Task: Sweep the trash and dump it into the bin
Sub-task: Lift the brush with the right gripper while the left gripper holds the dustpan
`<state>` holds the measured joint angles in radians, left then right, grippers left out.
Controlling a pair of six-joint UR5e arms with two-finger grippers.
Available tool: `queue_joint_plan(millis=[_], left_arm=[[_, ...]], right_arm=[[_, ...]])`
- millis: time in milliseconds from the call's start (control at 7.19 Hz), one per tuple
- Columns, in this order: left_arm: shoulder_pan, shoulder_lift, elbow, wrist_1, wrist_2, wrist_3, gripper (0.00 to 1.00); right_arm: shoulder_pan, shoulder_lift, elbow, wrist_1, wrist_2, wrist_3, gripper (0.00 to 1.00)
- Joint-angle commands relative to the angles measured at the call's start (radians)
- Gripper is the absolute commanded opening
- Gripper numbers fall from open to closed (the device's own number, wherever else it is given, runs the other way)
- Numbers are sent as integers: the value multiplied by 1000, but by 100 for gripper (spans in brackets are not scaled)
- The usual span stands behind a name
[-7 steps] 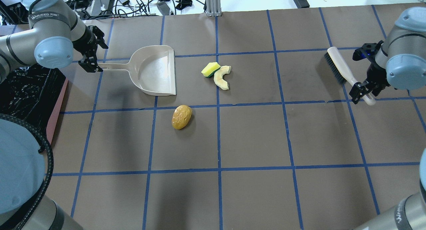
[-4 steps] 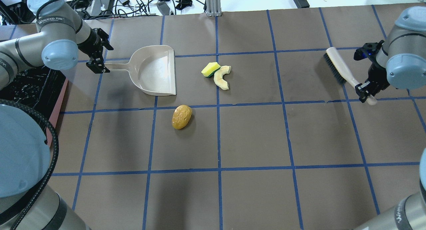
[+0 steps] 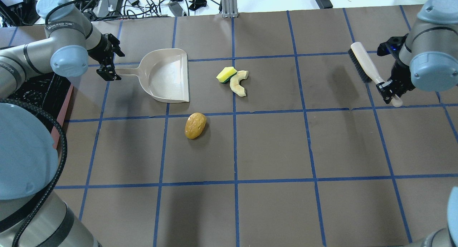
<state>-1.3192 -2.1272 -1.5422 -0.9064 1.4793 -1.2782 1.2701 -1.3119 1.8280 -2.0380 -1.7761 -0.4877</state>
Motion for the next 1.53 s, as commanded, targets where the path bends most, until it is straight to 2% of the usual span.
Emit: queue_joint_plan(millis=[0,139,278,696,835,974,1253,1392], left_arm=[[0,-11,-7,12,4,2,100],[0,-11,-15,12,4,8,69],[0,-11,-16,12,1,-10,3],[0,-7,-1,14,-2,14,0],[-5,1,0,15,6,11,0],[-17,7,5,21,45,13,0],[-166,-19,65,31,244,-69,0],[-184,-31,82,20,245,-120,0]], right_arm=[[249,-18,-1,57,-72,361,0],[324,-1,-4,67,-71,502,0],[372,6,-21,147,-53,650,0],[524,71,-76,211,97,985,0],[544,94,-102,206,142,1014,0],[557,120,-130,206,199,1014,0],[592,155,-148,205,236,1021,0],[613,157,-150,194,237,1020,0]])
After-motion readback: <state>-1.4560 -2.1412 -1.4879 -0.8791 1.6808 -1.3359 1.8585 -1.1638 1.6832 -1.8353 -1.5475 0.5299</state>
